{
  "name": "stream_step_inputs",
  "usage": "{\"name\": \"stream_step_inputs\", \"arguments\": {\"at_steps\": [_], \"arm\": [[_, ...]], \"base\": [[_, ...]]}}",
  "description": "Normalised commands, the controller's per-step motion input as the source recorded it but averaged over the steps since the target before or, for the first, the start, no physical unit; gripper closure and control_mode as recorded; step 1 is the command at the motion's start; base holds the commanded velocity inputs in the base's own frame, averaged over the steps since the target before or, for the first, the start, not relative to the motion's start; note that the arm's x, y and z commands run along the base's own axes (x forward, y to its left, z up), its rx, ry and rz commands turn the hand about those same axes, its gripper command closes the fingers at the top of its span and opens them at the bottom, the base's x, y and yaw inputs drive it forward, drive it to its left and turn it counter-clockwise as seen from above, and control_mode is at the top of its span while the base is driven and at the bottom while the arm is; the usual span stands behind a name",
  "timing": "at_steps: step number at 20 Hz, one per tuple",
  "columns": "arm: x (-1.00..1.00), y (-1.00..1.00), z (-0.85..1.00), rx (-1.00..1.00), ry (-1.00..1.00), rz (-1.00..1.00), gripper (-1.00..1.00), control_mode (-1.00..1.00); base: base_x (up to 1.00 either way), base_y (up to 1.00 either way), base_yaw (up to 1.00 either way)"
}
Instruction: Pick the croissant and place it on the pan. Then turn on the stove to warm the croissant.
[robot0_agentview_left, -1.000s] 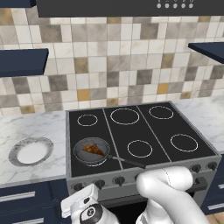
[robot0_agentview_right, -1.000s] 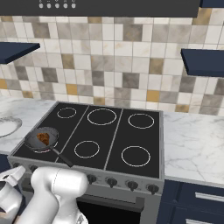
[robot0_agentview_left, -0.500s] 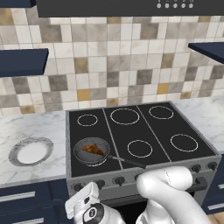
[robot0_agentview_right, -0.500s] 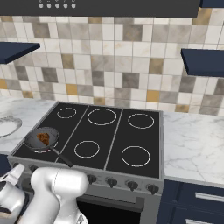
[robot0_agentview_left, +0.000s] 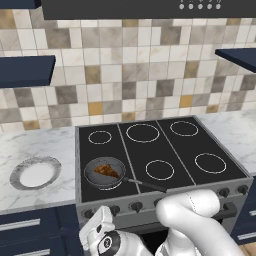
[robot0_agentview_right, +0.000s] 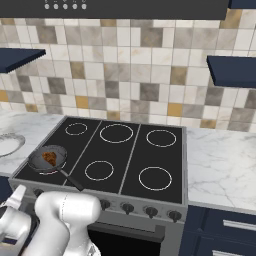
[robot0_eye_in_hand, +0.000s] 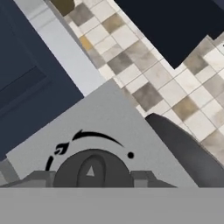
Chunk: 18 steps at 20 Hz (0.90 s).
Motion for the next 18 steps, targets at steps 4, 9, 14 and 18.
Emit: {"name": "stream_step_inputs", "arguments": {"at_steps": [4, 9, 14, 18], "arm": [[0.0, 0.03, 0.08, -0.2, 0.01, 0.12, 1.0, -1.0], [0.0, 0.11, 0.08, -0.18, 0.01, 0.1, 1.0, -1.0], [0.0, 0.17, 0.03, -0.16, 0.02, 0.09, 1.0, -1.0], [0.0, 0.18, 0.02, -0.16, 0.02, 0.09, 1.0, -1.0]], "base": [[0.0, 0.0, 0.0], [0.0, 0.0, 0.0], [0.0, 0.0, 0.0], [0.0, 0.0, 0.0]]}}
